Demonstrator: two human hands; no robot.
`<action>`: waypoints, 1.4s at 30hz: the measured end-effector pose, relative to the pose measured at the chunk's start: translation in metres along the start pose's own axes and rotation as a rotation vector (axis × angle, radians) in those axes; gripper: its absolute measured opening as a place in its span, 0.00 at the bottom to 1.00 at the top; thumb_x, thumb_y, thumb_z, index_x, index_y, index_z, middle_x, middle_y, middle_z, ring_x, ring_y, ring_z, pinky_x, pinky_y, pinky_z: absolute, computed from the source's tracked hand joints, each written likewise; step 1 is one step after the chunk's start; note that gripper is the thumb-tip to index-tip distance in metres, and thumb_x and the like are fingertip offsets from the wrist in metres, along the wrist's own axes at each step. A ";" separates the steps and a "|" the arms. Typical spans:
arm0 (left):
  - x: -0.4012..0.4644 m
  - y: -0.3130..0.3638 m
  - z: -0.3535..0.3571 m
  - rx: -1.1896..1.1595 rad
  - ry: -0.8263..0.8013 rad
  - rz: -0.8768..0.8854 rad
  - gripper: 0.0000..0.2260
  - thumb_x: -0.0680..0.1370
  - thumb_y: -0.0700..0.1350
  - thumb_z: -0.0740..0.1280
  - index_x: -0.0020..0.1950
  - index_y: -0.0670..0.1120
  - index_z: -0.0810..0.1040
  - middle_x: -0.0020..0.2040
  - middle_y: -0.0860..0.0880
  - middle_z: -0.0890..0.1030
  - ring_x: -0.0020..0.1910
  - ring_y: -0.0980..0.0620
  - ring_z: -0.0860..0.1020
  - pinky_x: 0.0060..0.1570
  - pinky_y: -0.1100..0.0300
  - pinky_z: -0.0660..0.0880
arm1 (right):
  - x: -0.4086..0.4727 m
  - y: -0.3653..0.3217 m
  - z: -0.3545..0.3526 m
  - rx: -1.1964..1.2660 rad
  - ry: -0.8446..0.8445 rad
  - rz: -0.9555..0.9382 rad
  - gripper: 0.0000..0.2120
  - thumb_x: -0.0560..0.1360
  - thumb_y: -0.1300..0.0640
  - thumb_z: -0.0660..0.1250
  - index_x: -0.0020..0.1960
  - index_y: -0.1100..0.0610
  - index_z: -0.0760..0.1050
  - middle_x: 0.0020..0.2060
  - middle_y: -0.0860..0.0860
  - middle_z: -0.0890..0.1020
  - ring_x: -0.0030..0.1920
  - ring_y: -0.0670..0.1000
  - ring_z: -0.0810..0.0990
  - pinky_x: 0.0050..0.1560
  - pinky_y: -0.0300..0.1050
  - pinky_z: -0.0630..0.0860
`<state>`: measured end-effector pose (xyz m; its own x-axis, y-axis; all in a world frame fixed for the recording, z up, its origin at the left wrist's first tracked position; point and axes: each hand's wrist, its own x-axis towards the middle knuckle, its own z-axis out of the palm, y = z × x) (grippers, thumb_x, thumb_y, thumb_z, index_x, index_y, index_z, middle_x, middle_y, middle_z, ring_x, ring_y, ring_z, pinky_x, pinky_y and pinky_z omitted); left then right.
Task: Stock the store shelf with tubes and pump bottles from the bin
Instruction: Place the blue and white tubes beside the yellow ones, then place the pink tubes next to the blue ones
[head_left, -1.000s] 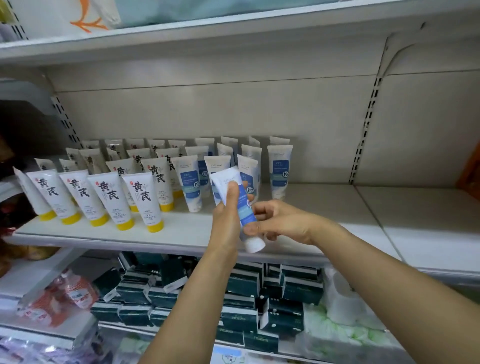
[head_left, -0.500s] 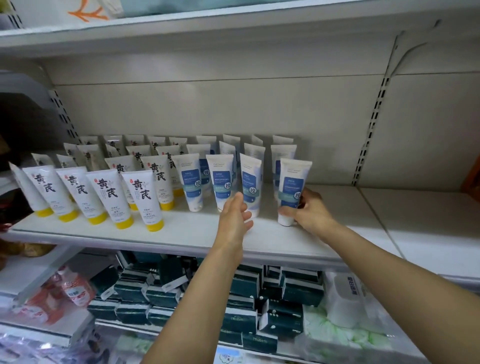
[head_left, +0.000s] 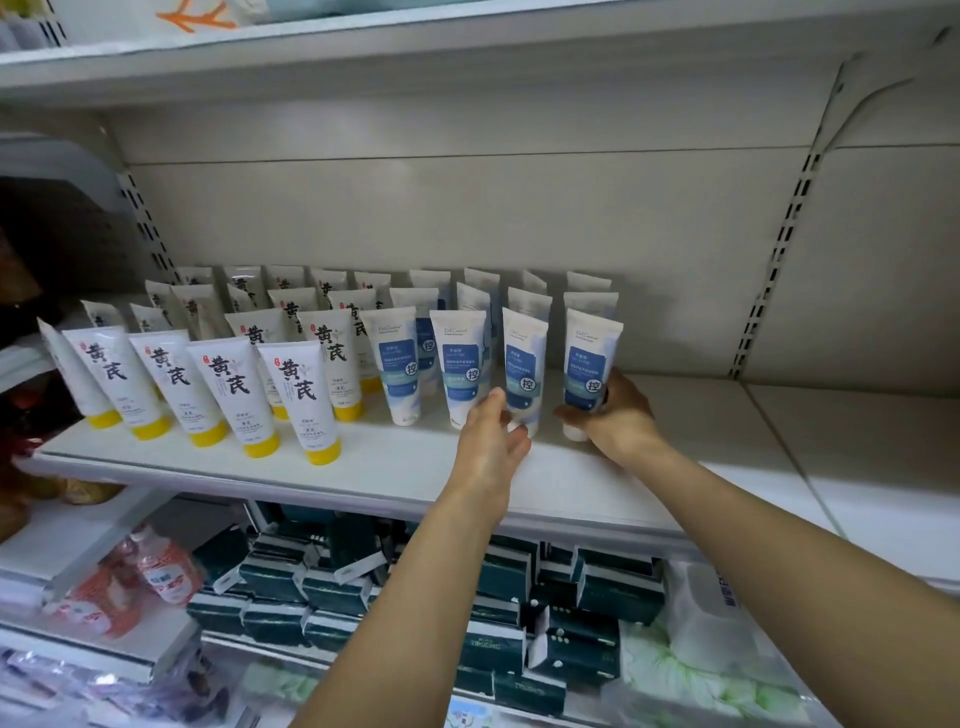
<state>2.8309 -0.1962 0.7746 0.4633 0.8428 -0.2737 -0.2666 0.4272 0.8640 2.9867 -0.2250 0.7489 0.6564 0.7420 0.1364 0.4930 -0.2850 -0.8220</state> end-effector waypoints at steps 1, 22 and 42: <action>0.000 0.000 0.000 -0.002 0.002 -0.003 0.18 0.83 0.50 0.58 0.72 0.46 0.66 0.62 0.45 0.74 0.64 0.44 0.74 0.69 0.49 0.68 | -0.001 0.000 0.000 0.001 -0.004 0.003 0.21 0.66 0.50 0.77 0.55 0.49 0.73 0.47 0.49 0.82 0.44 0.53 0.82 0.49 0.48 0.79; -0.032 0.009 -0.027 -0.071 0.057 0.013 0.18 0.83 0.50 0.59 0.69 0.41 0.70 0.61 0.41 0.78 0.58 0.45 0.79 0.62 0.51 0.75 | -0.047 -0.002 -0.007 0.008 0.209 0.117 0.13 0.74 0.60 0.66 0.56 0.58 0.65 0.44 0.54 0.76 0.49 0.58 0.77 0.49 0.51 0.74; -0.081 0.050 -0.185 -0.089 0.180 0.046 0.09 0.81 0.47 0.61 0.55 0.45 0.78 0.44 0.47 0.85 0.38 0.50 0.81 0.41 0.57 0.79 | -0.146 -0.111 0.135 0.461 -0.020 -0.103 0.08 0.75 0.64 0.63 0.47 0.52 0.70 0.39 0.55 0.76 0.36 0.51 0.74 0.38 0.45 0.72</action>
<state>2.6233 -0.1823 0.7616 0.2925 0.9037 -0.3127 -0.3618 0.4073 0.8386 2.7593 -0.2194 0.7458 0.6036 0.7653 0.2235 0.2473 0.0868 -0.9651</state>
